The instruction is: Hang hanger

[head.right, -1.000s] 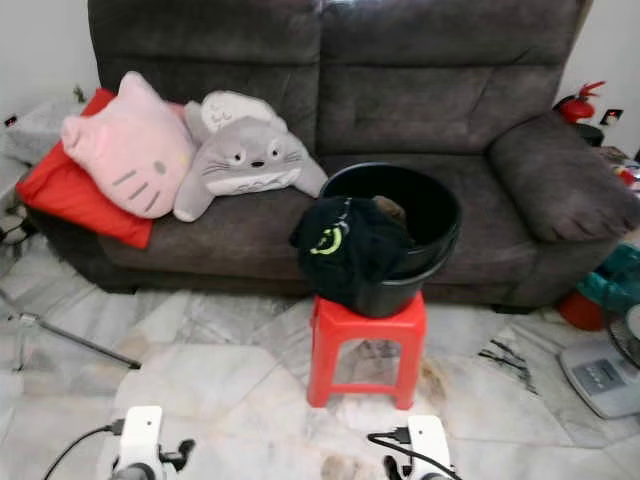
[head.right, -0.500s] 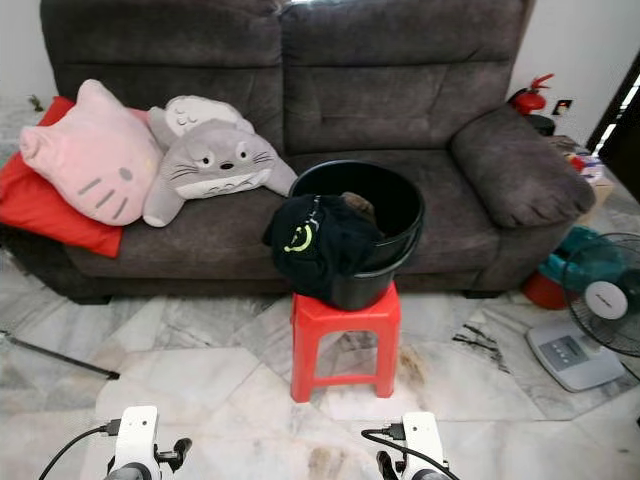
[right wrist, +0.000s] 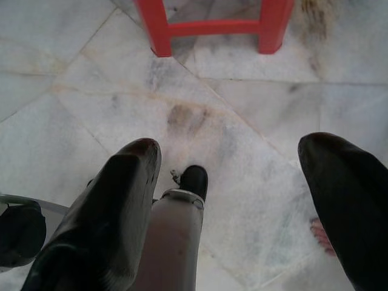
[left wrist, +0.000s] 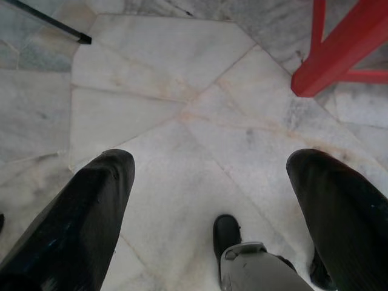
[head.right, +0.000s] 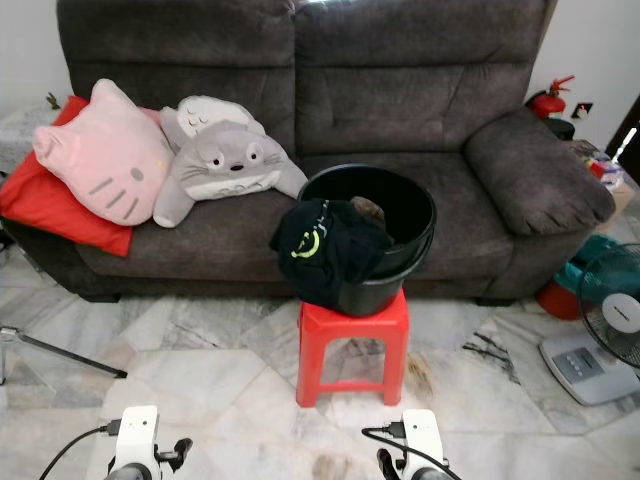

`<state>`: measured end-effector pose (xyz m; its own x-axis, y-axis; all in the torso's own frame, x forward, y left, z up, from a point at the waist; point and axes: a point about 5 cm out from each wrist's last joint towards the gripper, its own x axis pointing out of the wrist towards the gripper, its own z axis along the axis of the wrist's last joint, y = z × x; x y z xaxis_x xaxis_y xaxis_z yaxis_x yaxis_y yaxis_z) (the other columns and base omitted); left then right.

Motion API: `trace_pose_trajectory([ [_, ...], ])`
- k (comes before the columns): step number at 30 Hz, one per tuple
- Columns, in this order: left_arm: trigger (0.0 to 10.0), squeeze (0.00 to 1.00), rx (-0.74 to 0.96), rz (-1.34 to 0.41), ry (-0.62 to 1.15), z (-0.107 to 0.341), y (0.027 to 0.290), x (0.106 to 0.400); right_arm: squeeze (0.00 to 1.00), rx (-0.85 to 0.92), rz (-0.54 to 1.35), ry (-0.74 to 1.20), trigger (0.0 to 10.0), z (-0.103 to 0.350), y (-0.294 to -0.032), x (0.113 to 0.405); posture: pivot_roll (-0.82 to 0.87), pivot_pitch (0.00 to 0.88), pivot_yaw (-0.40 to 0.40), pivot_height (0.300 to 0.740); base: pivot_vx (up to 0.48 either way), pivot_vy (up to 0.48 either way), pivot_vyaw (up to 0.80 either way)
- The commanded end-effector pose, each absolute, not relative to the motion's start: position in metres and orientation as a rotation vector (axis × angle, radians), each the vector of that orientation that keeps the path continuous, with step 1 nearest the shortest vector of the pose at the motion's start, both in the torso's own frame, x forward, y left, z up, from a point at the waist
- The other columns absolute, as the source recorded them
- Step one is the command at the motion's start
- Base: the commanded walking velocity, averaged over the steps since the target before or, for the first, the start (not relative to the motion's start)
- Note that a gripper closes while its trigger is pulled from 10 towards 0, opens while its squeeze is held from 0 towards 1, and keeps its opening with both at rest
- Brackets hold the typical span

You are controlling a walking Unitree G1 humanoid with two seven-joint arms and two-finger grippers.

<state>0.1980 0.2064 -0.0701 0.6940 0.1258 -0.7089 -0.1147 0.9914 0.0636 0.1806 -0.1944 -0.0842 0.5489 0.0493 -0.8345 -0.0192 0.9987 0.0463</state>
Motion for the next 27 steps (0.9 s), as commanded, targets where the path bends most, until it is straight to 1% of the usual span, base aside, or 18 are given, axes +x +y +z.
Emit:
trace_pose_trajectory([
  [1, 10.0, 0.0, 0.006, 0.148, 0.791, -0.0696, 0.21, 0.1978, 0.0, 0.043, 0.031, 0.977, 10.0, -0.083, -0.1936, 0.1833, -0.02, 0.0, 0.005, 0.716, 0.319, 0.0, 0.0],
  [22, 10.0, 0.0, 0.005, 0.145, 0.788, -0.0695, 0.2094, 0.1981, 0.0, 0.044, 0.028, 0.977, 10.0, -0.083, -0.1939, 0.1831, -0.02, 0.0, 0.003, 0.716, 0.321, 0.0, 0.0],
  [27, 10.0, 0.0, 0.008, 0.149, 0.787, -0.0693, 0.2103, 0.1981, 0.0, 0.043, 0.03, 0.981, 10.0, -0.0833, -0.1934, 0.1828, -0.02, 0.0, 0.004, 0.716, 0.0, 0.0, -0.66],
])
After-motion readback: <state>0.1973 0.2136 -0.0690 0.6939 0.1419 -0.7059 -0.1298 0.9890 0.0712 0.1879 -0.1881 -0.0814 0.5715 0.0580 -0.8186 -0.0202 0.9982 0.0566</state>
